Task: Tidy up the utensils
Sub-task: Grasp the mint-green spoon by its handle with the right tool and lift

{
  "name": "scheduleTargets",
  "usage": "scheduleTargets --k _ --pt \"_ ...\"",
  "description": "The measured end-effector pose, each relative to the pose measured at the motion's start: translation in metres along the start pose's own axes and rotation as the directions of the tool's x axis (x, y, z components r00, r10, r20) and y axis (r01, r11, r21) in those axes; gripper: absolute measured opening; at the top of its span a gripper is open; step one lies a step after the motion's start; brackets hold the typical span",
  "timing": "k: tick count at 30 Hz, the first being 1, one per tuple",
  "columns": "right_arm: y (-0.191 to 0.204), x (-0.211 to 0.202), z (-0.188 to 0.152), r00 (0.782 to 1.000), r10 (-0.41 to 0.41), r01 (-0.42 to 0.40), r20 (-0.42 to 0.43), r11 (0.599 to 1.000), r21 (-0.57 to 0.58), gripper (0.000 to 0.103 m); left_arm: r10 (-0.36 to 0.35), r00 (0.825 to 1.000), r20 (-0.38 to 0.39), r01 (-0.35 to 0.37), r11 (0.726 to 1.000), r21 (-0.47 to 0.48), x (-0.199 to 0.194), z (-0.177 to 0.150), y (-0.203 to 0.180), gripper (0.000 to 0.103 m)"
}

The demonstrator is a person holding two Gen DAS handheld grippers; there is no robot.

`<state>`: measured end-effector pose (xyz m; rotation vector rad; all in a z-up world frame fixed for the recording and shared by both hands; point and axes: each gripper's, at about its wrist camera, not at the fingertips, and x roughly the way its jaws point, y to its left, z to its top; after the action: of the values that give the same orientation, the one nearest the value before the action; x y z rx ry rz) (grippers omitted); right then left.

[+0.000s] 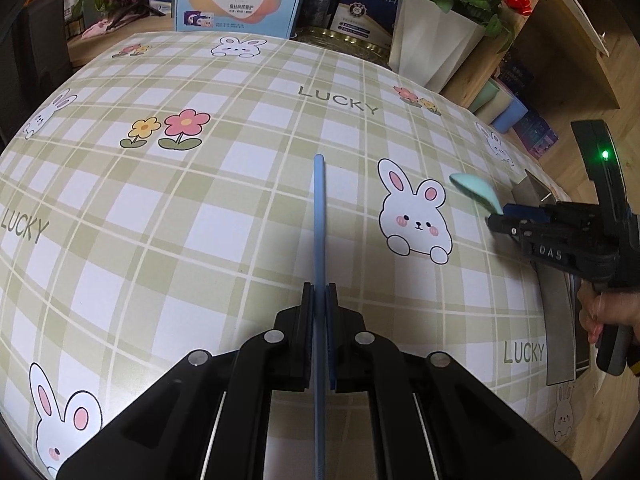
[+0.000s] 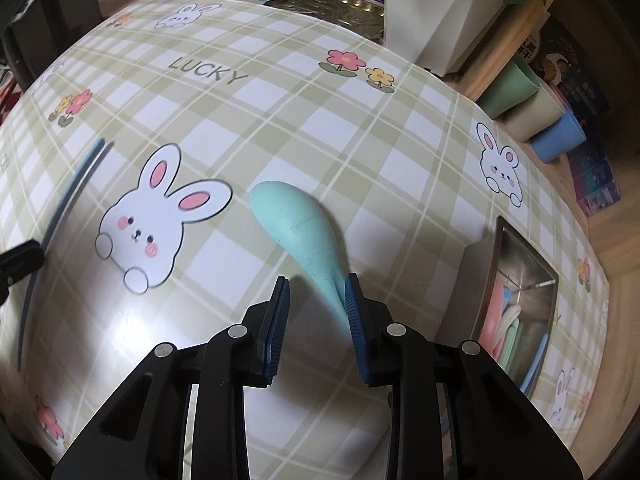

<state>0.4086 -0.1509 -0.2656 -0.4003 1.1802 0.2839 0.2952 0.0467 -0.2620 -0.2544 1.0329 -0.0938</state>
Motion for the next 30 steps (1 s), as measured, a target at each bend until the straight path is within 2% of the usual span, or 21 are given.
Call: scheduleTargets --k 9,11,13,18,24,30 --pt "-0.011 0.007 0.004 0.999 0.033 -0.033 0.004 0.997 0.068 0.023 0.002 1.000 0.003 -0.002 1.000 0.007 0.002 0.000 0.000 0.005" --pt "-0.016 0.008 0.004 0.999 0.037 -0.038 0.008 0.994 0.099 0.017 0.003 1.000 0.006 -0.003 1.000 0.011 0.002 0.000 -0.001 0.005" --pt "-0.028 0.010 0.003 0.995 0.097 -0.097 0.008 0.979 0.182 0.006 0.001 1.000 0.007 -0.001 1.000 0.013 0.002 0.000 0.000 0.006" --pt "-0.032 0.011 -0.004 0.990 0.141 -0.142 0.025 0.956 0.257 0.006 -0.004 1.000 0.009 0.004 1.000 0.019 0.002 0.000 0.001 0.006" --pt "-0.026 -0.001 -0.024 0.973 0.211 -0.230 0.093 0.902 0.365 0.006 -0.004 1.000 0.011 0.003 0.999 0.032 0.002 -0.001 0.000 0.006" --pt "-0.014 -0.032 -0.060 0.931 0.275 -0.358 0.240 0.815 0.456 0.006 0.018 1.000 0.016 -0.019 0.998 0.064 0.003 -0.002 -0.004 0.006"
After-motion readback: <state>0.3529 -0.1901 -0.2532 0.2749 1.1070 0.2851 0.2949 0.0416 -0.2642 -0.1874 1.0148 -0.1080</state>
